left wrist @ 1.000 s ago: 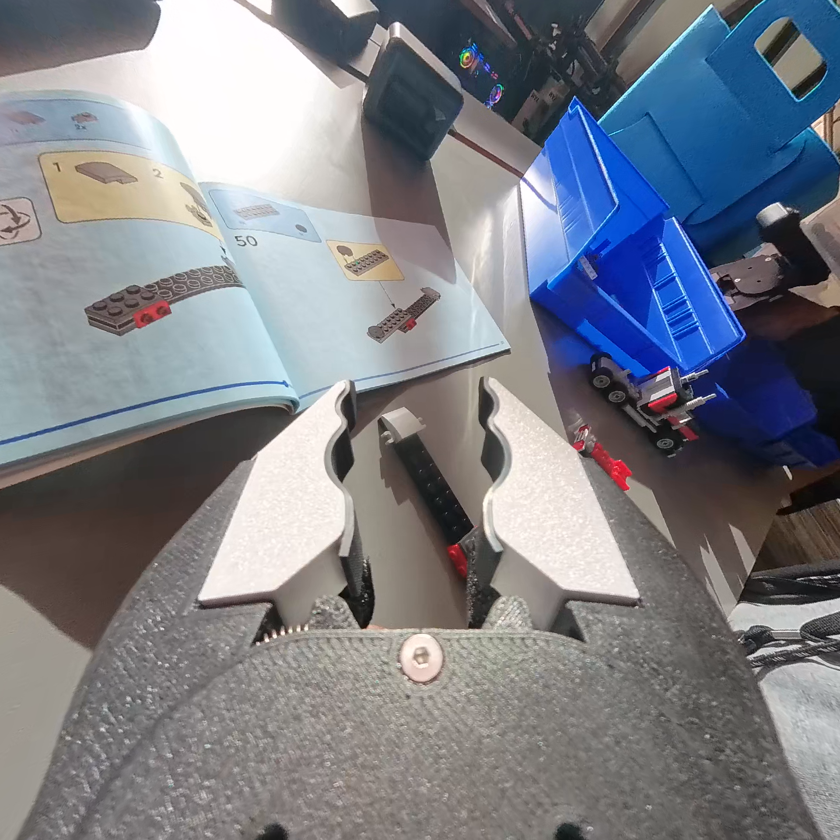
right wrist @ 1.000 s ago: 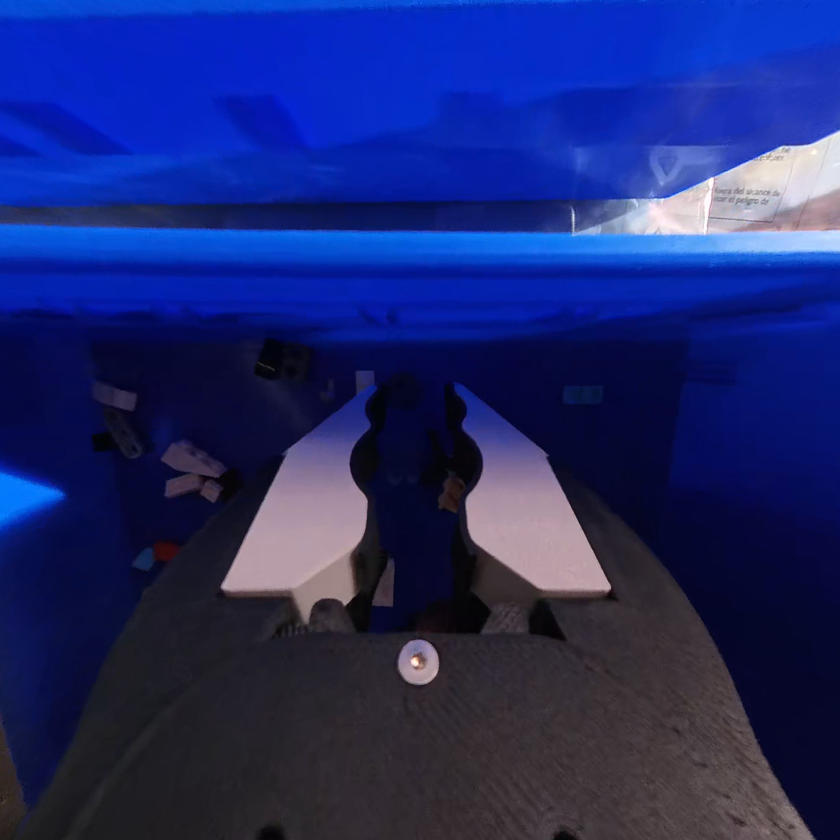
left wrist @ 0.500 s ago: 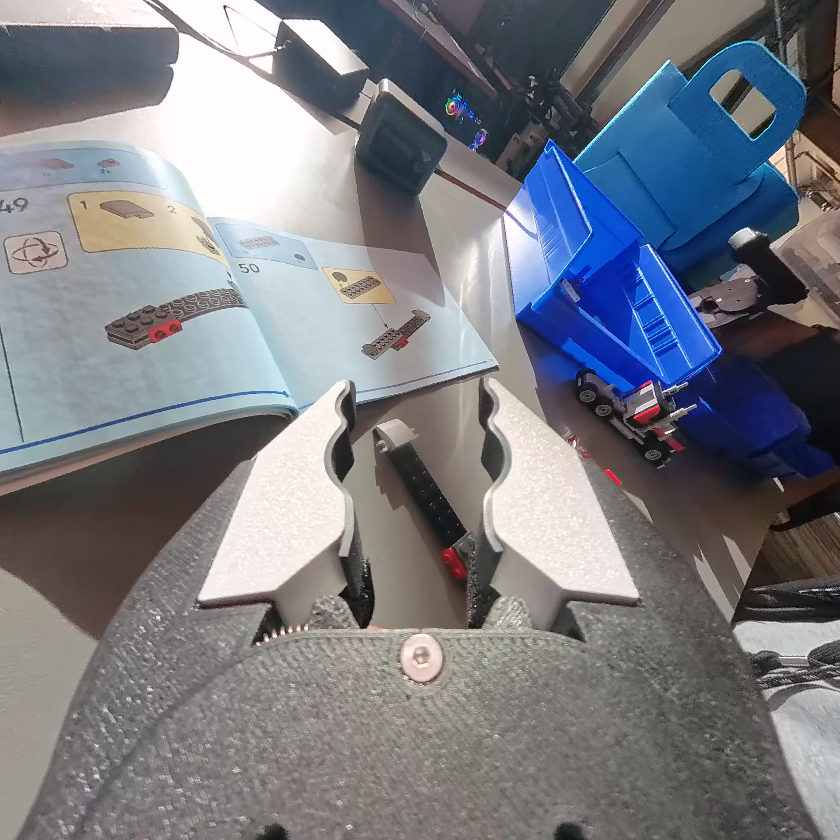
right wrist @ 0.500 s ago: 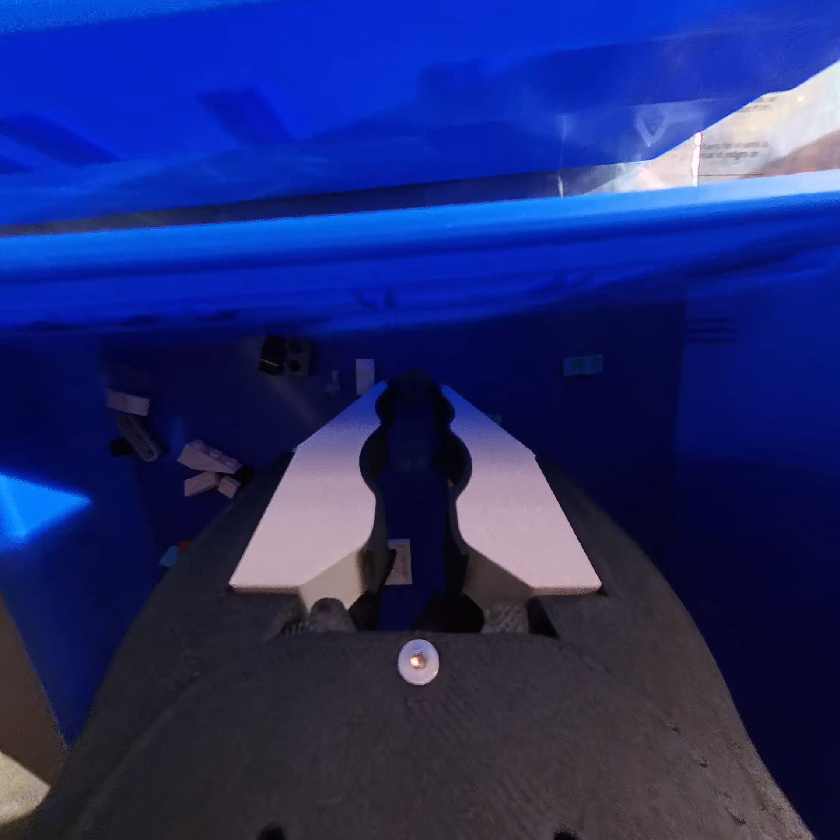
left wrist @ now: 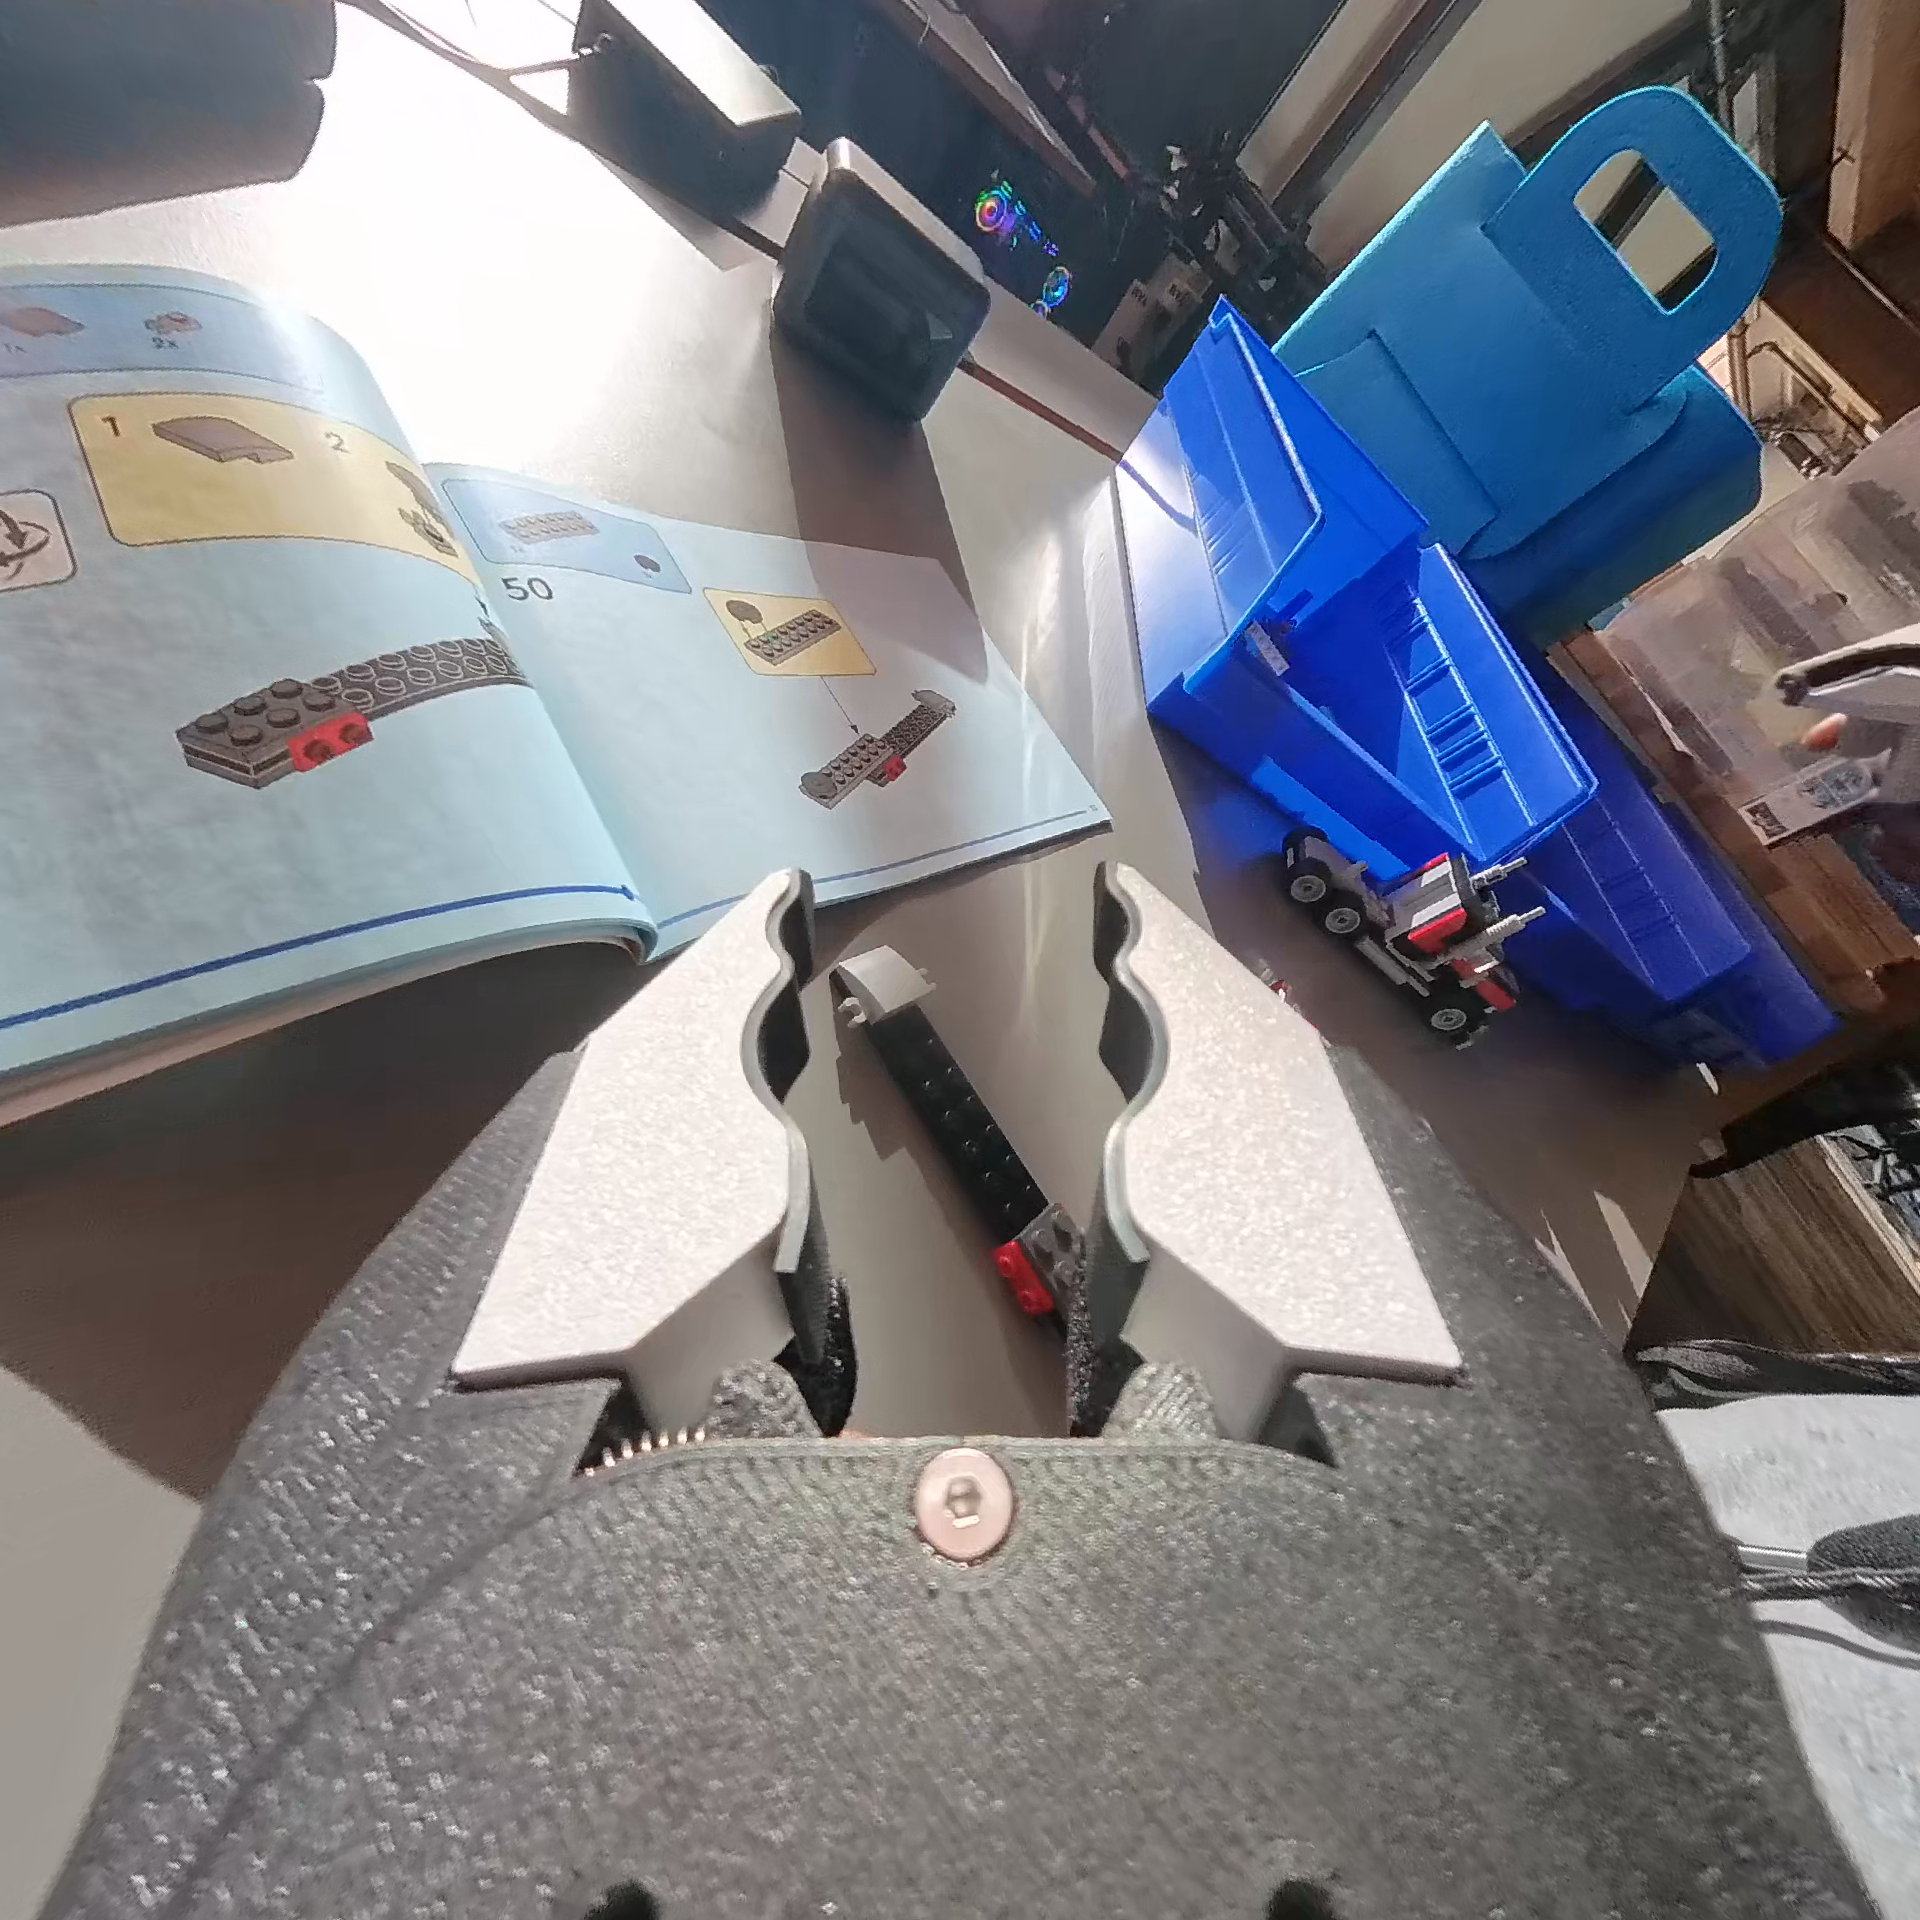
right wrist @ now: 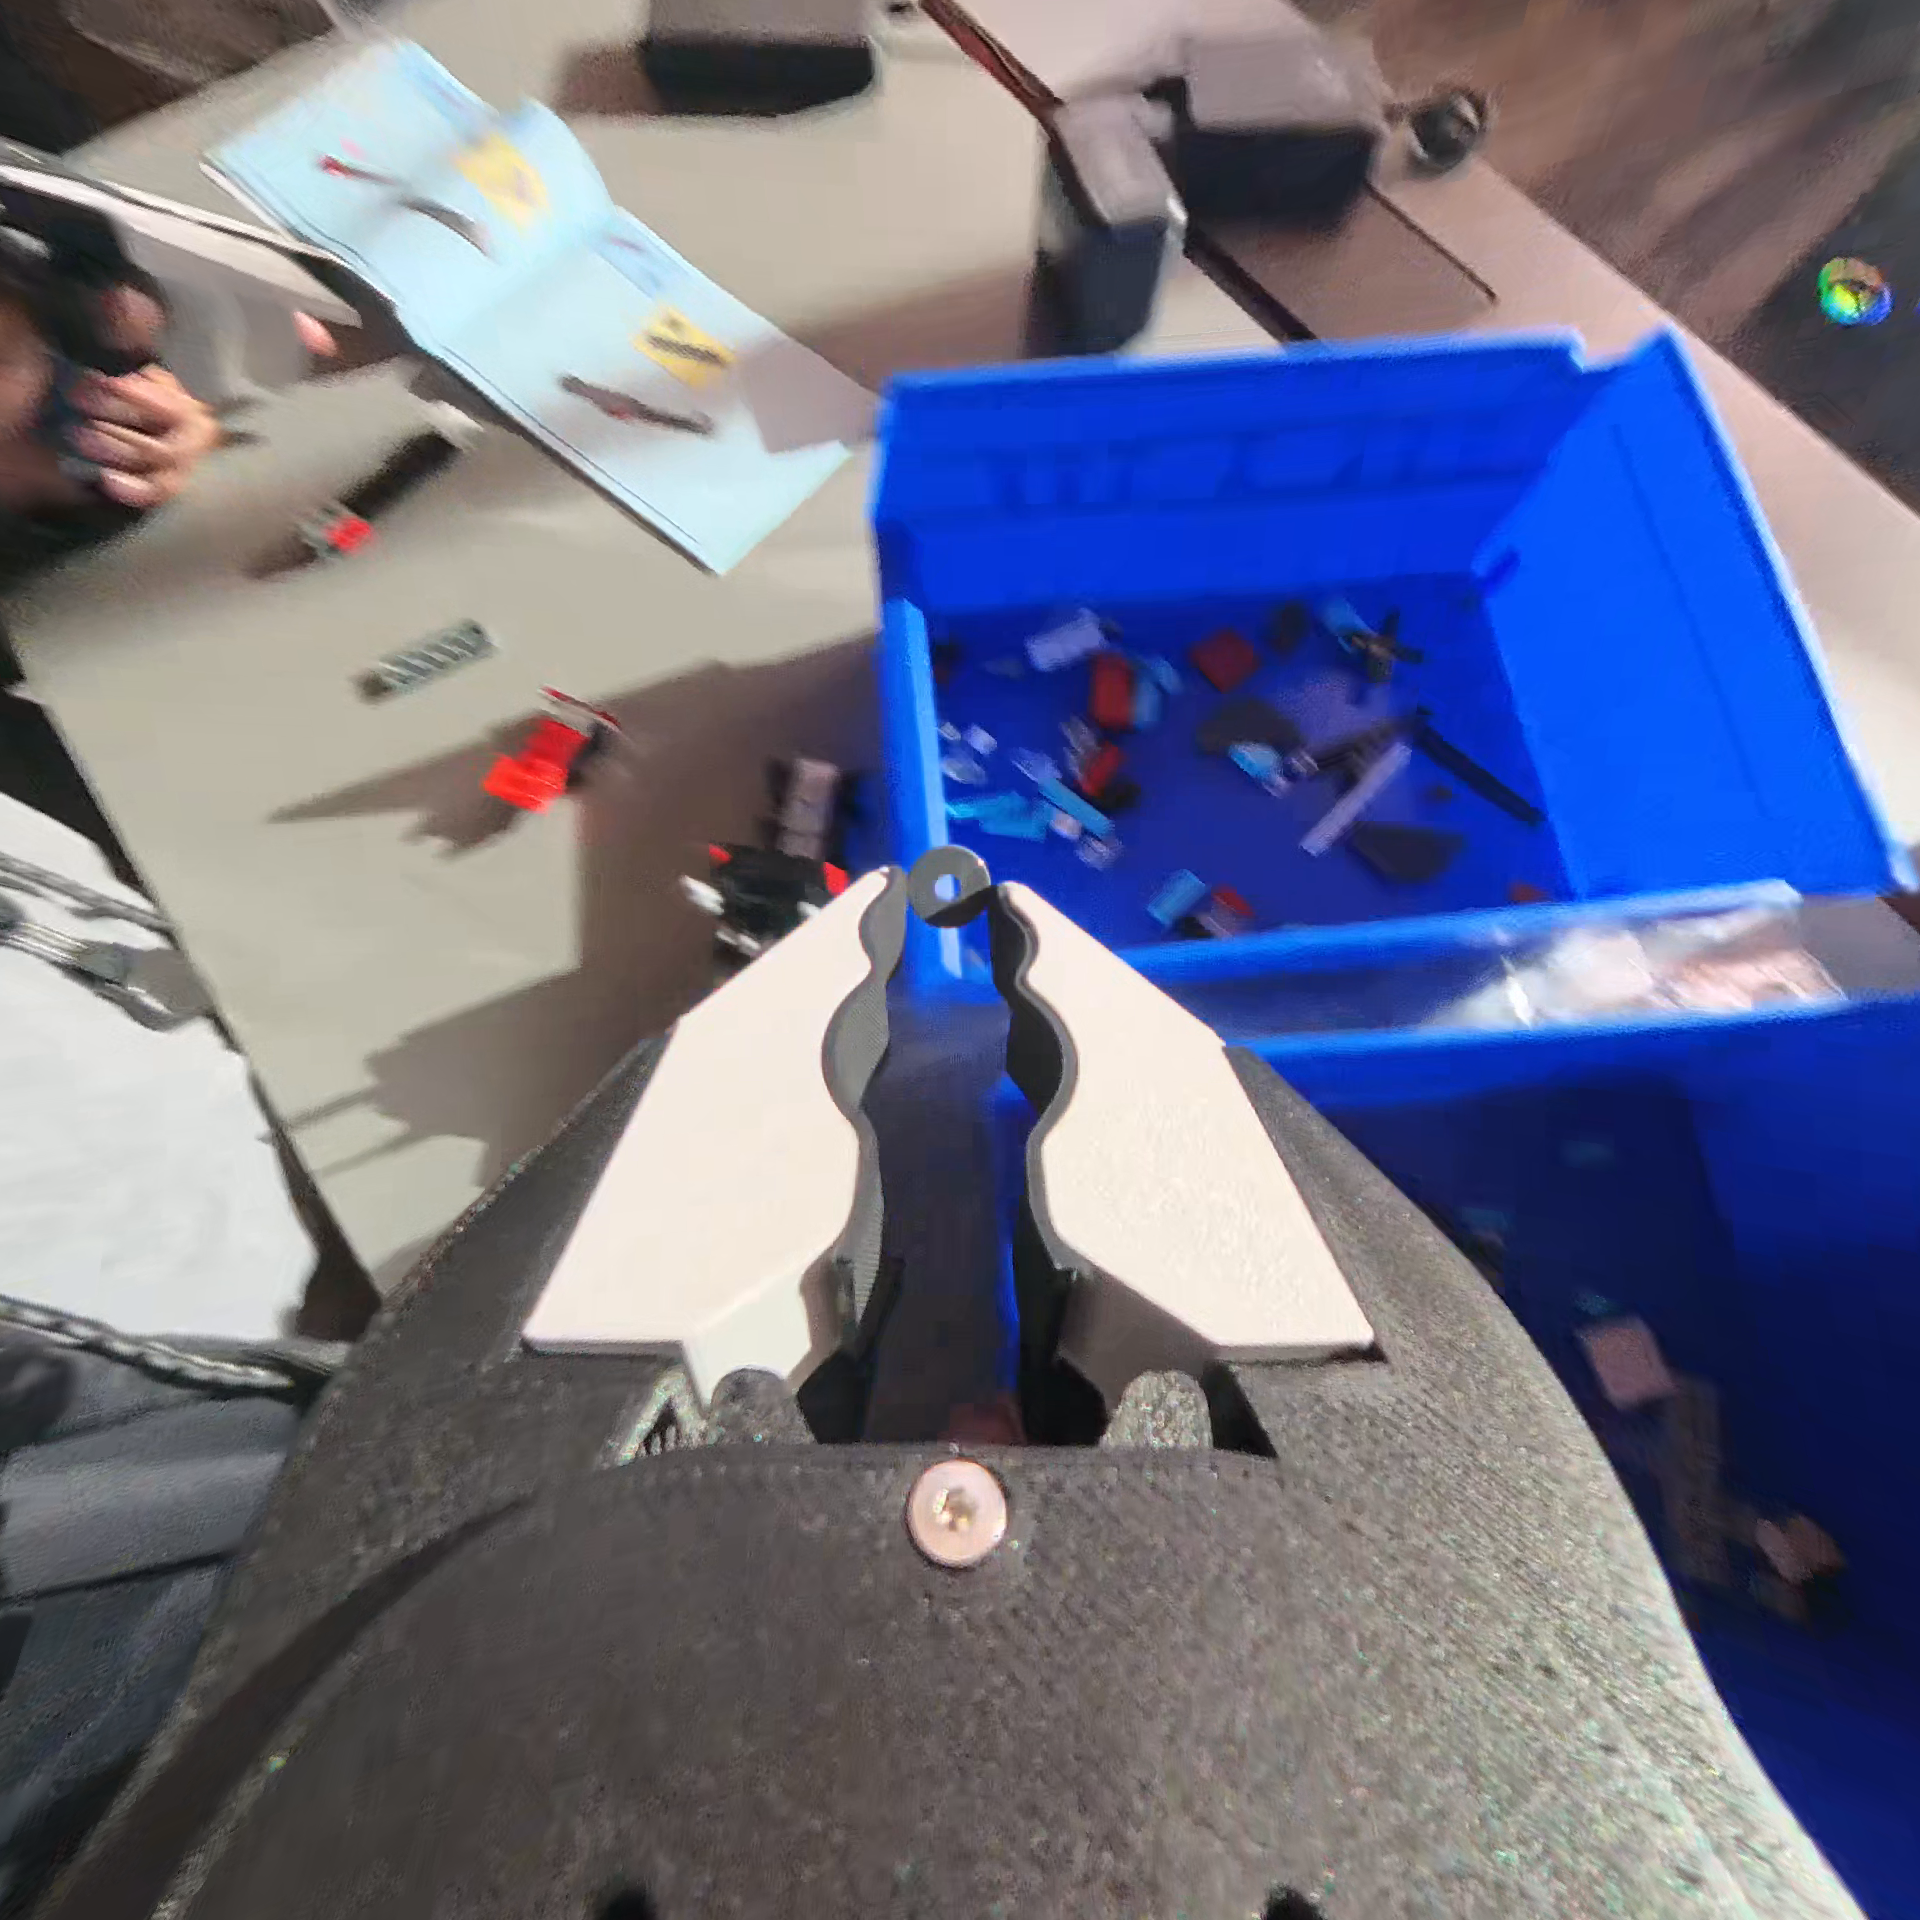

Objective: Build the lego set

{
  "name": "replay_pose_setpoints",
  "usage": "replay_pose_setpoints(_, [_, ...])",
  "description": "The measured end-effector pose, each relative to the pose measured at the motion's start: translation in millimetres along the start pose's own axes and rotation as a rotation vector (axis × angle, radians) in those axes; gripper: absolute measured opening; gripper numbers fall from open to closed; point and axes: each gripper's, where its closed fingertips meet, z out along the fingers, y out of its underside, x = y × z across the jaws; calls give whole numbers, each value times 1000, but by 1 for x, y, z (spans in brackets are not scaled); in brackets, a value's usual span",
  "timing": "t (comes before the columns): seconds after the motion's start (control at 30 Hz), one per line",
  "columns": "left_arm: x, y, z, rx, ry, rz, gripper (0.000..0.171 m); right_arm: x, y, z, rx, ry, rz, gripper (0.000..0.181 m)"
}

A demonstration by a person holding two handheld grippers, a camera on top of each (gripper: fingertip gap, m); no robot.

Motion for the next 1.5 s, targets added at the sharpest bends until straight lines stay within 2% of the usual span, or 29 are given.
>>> replay_pose_setpoints(0.13, [1,1,1,-10,10,-5,55,-75,-20,28,116,-104,-18,17])
replay_pose_setpoints(0.3, [3,1,0,-8,35,-7,55,-156,-24,94,196,-220,-7,17])
replay_pose_setpoints(0.43, [7,-2,-3,12,59,-1,55,-202,-22,145,210,-310,70,17])
replay_pose_setpoints(0.53, [10,-3,-6,30,72,9,55,-221,-16,171,186,-327,81,17])
replay_pose_setpoints(0.7, [14,1,-13,21,92,16,55,-231,-11,193,164,-326,80,17])
replay_pose_setpoints(1.2, [18,5,-18,15,112,25,55,-208,-3,224,80,-213,-14,18])
replay_pose_setpoints(1.5, [32,12,-20,-14,157,86,56,-202,-8,217,125,-205,8,18])
